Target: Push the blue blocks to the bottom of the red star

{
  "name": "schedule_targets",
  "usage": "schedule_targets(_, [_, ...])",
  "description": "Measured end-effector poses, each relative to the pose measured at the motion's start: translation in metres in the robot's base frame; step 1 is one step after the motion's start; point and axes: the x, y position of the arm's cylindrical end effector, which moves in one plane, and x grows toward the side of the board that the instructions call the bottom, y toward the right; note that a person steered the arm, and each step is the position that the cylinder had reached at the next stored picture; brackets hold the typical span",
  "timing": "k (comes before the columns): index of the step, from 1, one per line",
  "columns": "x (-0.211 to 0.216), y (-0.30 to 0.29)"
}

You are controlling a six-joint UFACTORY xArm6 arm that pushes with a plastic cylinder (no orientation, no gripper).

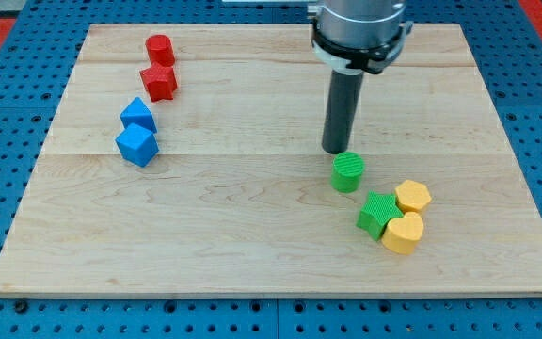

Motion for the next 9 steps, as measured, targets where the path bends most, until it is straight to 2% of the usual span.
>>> schedule_targets(1, [0.010,-0.013])
schedule_targets(2, [0.033,0.020])
schedule_targets(3, [0.036,0.006])
schedule_targets(5, [0.031,-0.143])
schedule_targets(6, [0.001,-0.175])
schedule_targets(7, [0.022,-0.173])
schedule_targets(8, [0.045,-0.229])
schedule_targets(9, [0.009,-0.246])
